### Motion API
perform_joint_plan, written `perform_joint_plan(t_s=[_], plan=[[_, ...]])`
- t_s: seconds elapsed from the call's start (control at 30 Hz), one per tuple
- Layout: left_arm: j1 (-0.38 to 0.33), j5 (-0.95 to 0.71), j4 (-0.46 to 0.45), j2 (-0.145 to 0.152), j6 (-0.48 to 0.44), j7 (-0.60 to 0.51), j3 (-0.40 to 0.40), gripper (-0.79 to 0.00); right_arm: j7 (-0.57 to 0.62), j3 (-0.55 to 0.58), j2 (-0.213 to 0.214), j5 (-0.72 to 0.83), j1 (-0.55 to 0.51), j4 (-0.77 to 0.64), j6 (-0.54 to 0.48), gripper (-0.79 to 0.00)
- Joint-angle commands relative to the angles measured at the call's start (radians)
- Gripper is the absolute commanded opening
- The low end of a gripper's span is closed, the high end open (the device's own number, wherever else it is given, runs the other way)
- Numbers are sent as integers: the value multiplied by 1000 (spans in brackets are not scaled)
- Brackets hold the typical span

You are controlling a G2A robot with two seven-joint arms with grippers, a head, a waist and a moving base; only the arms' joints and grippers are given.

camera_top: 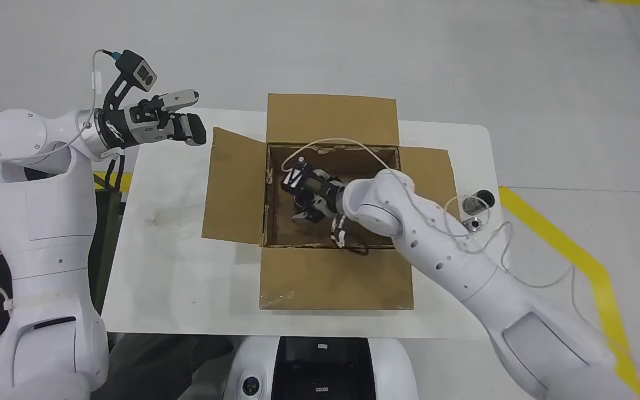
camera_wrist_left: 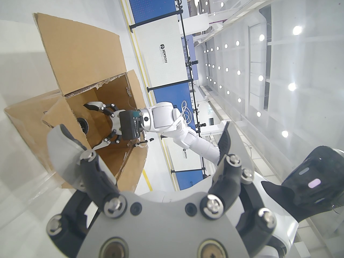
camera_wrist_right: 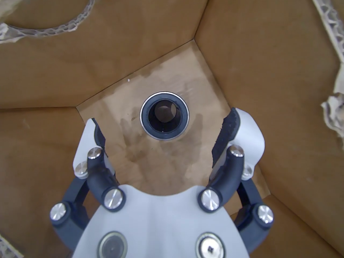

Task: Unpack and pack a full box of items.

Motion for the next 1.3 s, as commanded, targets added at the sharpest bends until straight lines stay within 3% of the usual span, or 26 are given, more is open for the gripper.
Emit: perform_joint_plan(t_s=[0.0, 0.4, 0.53, 0.6, 0.63, 0.7, 0.77, 0.83, 1.07, 1.27], plan=[[0, 0, 0, 0, 0, 0, 0, 0, -8, -7, -8, -1, 6, 21, -3, 0], [0, 0, 0, 0, 0, 0, 0, 0, -38, -41, -57, 16, 41, 142, -20, 0], [0, 0, 0, 0, 0, 0, 0, 0, -45, -44, -69, 21, 48, 173, -29, -40], [0, 0, 0, 0, 0, 0, 0, 0, -49, -45, -74, 20, 52, 188, -32, -114], [0, 0, 0, 0, 0, 0, 0, 0, -50, -44, -77, 21, 53, 195, -33, -191], [0, 0, 0, 0, 0, 0, 0, 0, -53, -43, -80, 21, 54, 205, -37, -440], [0, 0, 0, 0, 0, 0, 0, 0, -53, -40, -83, 20, 55, 213, -42, -634], [0, 0, 0, 0, 0, 0, 0, 0, -54, -35, -84, 19, 54, 217, -45, -770], [0, 0, 0, 0, 0, 0, 0, 0, -48, -3, -76, -2, 36, 183, -37, -785], [0, 0, 0, 0, 0, 0, 0, 0, -34, 64, -43, -43, -21, 71, -24, -785]])
